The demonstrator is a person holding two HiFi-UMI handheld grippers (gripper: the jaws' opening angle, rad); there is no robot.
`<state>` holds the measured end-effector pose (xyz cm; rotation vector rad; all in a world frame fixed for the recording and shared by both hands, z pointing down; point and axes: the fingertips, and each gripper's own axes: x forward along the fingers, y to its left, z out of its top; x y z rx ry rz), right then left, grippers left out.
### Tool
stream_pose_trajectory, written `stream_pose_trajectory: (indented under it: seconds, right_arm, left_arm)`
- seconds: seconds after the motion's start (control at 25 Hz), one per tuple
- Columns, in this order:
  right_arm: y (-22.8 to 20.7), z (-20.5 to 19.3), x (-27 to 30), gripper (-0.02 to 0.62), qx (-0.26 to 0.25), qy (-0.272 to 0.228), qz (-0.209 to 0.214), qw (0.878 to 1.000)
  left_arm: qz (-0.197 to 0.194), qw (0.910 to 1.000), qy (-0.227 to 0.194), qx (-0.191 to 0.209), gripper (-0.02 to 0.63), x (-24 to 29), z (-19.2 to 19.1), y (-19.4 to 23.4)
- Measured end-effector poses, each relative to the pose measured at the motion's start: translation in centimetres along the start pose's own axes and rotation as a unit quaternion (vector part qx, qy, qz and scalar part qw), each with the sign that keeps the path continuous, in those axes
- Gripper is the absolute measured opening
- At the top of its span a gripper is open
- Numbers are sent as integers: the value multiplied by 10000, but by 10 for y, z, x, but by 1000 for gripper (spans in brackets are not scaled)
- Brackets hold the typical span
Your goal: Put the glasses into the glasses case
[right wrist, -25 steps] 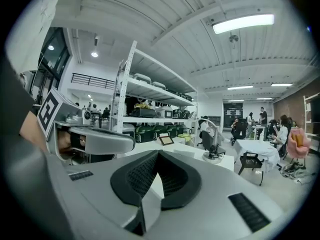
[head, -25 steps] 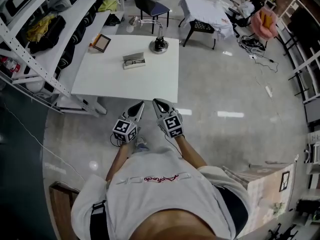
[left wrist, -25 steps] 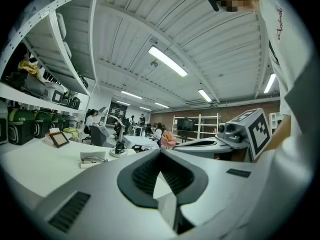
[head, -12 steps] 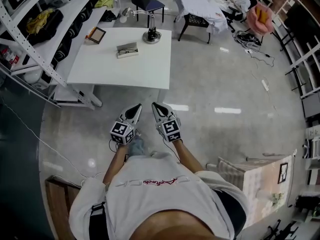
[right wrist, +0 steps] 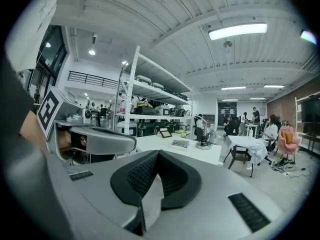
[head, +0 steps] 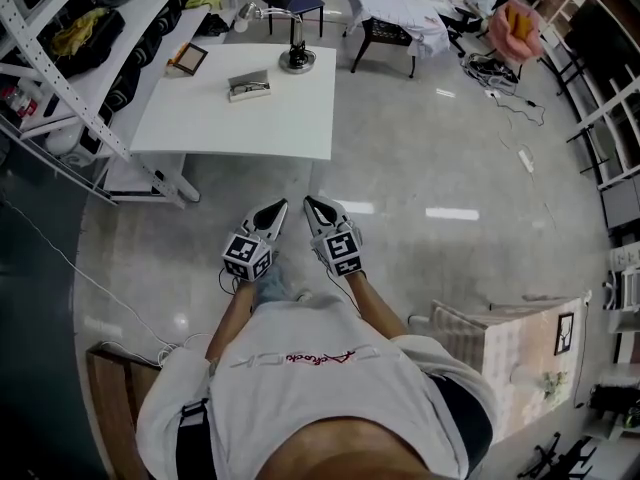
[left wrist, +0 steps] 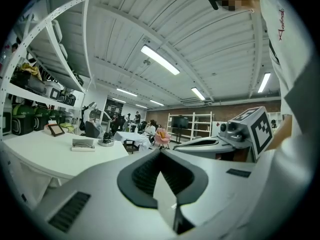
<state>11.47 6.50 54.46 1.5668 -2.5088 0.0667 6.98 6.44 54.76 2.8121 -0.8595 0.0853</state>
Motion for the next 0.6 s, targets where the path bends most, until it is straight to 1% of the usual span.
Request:
stream_pose_trajectory:
  seconds: [0.2, 0.32, 0.6]
  right_arm:
    - [7, -4, -9, 5, -1, 10, 41, 10000]
    - [11, -5, -11, 5, 1, 6, 67, 10000]
    - [21, 0, -12, 5, -45, -48, 122, 9999]
  left_arm:
    - [22, 10000, 32, 13, 9, -9, -7, -9]
    - [41, 10000, 35, 67, 9, -12, -6, -11]
    - [12, 10000, -32, 39, 9, -13, -3, -17]
